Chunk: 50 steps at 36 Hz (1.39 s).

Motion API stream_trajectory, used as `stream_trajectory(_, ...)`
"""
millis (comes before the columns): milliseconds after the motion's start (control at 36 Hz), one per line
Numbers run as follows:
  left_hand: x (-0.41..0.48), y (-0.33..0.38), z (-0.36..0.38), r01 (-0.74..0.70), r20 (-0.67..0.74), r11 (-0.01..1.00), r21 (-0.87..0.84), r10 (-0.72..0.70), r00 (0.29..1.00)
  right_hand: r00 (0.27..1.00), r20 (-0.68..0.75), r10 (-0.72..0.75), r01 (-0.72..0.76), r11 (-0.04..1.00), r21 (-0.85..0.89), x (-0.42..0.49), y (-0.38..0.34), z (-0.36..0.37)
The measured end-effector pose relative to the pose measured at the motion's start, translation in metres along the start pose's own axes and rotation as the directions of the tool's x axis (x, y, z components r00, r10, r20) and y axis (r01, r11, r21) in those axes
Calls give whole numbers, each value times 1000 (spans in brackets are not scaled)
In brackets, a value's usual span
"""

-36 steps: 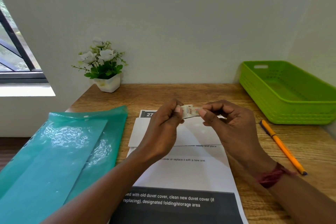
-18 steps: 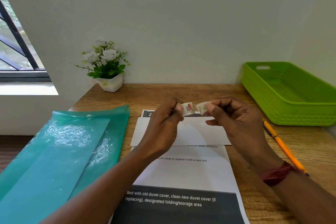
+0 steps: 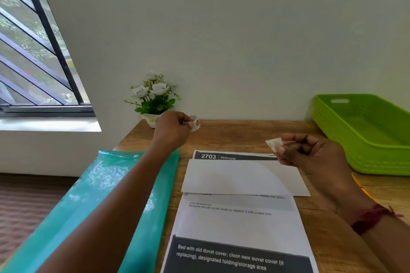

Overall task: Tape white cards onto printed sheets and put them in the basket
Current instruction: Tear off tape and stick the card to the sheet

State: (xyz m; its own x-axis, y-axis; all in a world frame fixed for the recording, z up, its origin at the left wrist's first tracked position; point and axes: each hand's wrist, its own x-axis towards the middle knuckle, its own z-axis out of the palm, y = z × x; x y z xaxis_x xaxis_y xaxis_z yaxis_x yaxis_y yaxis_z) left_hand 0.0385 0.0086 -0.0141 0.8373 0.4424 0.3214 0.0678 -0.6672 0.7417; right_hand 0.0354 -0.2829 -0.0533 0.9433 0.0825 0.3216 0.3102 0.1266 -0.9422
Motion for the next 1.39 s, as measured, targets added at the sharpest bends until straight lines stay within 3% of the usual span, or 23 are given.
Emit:
stream_trajectory(222, 37, -30, 5, -124, 95, 921, 370, 95, 991, 998, -41, 45, -47, 997, -60, 10, 0, -10)
stream_trajectory(500, 55, -58, 16, -128, 208, 828, 545, 15, 978, 988, -49, 146, -152, 978, -141, 19, 1, -26)
stream_trajectory(722, 59, -55, 15, -177, 251, 828, 532, 46, 967, 988, -33, 153, -157, 964, -213, 28, 5, -36)
stream_trajectory(833, 39, -26, 19, -305, 198, 804, 511, 235, 952, 988, -19, 155, -155, 953, -259, 30, 7, -40)
stream_trajectory(972, -13, 26, 34, -503, 282, 792, 345, 424, 861, 992, 20, 121, -108, 942, -317, 32, 11, -42)
stream_trajectory(1056, -49, 48, 51, -631, 410, 726, 275, 505, 759, 990, 75, 123, -85, 921, -381, 34, 16, -45)
stream_trajectory(1139, -77, 60, 68, -699, 438, 675, 236, 568, 697, 986, 142, 88, -14, 891, -454, 34, 16, -46)
stream_trajectory(1389, -101, 63, 104, -749, 464, 611, 255, 602, 650, 968, 232, 95, 79, 762, -643, 41, 17, -52)
